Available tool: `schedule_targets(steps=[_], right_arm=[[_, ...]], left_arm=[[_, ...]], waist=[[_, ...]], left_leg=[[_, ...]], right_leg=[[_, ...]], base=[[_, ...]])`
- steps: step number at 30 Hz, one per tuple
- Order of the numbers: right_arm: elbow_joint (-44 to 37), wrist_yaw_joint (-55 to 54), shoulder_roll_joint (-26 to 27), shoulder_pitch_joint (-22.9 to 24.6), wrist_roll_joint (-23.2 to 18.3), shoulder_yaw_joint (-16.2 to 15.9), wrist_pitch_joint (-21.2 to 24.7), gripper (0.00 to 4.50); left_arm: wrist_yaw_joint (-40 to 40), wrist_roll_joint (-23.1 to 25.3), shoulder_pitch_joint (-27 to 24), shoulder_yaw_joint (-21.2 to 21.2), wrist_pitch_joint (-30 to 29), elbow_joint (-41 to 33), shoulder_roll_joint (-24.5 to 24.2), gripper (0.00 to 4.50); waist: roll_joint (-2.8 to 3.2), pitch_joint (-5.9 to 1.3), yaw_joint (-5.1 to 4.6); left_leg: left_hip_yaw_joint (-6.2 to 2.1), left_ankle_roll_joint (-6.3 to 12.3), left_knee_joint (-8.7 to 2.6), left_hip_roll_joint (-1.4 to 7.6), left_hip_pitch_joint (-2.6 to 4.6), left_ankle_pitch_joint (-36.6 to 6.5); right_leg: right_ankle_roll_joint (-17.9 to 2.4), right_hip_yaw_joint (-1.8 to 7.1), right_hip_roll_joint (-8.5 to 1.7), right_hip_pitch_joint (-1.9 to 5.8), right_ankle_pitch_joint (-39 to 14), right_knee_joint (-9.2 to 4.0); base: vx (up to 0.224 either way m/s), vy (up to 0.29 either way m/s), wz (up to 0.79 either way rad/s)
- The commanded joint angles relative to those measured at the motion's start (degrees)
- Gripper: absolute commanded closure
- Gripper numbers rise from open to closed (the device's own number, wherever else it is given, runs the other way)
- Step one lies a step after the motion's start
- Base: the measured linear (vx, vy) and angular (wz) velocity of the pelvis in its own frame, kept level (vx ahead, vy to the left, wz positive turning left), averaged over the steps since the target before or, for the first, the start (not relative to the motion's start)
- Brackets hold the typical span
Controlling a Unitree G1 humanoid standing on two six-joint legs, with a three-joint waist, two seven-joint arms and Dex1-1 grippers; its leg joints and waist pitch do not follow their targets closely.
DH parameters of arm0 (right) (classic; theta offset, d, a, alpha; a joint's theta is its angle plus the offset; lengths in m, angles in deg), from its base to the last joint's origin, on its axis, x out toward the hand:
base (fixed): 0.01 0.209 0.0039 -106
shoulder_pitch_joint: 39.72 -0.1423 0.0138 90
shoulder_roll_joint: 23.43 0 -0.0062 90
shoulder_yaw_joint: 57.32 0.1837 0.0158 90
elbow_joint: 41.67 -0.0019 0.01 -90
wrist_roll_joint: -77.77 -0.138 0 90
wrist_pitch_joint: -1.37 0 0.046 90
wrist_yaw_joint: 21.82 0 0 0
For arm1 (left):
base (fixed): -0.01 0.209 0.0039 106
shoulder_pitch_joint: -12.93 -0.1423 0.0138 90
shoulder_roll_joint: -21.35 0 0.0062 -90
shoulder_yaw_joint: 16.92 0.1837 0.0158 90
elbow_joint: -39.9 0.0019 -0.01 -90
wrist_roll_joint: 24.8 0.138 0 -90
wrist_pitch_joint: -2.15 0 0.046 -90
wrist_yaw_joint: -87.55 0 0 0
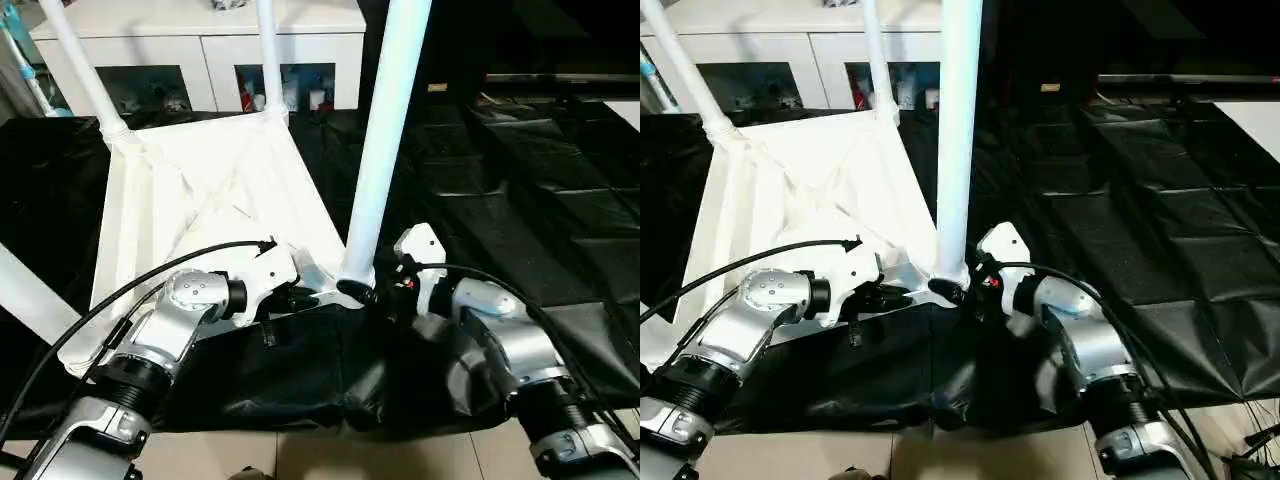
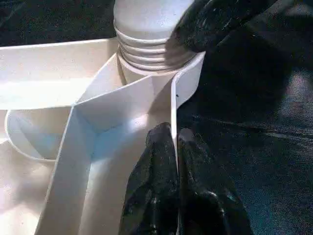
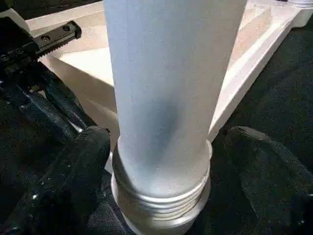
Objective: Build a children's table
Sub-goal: Rotate leg to tighten
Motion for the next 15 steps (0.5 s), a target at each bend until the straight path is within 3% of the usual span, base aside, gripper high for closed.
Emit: schedule_targets(steps=[1,10,15], right_arm=[[0.76,-0.37,0.23,-0.8,0.62,0.18,-1.02,0.71],[2.58,0.39,0.2,-1.08,1.04,-0.14,-2.51,1.44],[3.36,1.18,-0.25,-1.28,1.68,-0.77,-3.39,1.73]], left_arm=[[-0.23,0.95,-0.68,2.01,0.29,2.36,0.84,4.5],[-0.41,1.25,-0.57,1.89,0.64,2.78,0.6,4.5],[-0.51,1.31,-0.52,1.9,0.7,2.93,0.55,4.5]], waist=[[-0.54,-2.2,-0.61],[-0.57,-1.87,-0.7],[-0.61,-2.04,-0.61]], left_leg=[[-1.26,1.39,-5.05,2.49,0.72,-16.86],[-1.44,1.07,-5.42,2.61,0.7,-18.55],[-1.25,1.54,-5.41,2.6,0.8,-16.78]], right_leg=[[-10.61,2.62,-3.69,1.39,-20.07,-5.38],[-9.65,2.66,-3.8,1.21,-23.27,-5.78],[-9.88,2.63,-3.79,1.27,-21.75,-5.84]], base=[[0.0,0.0,0.0],[0.0,0.0,0.0],[0.0,0.0,0.0]])
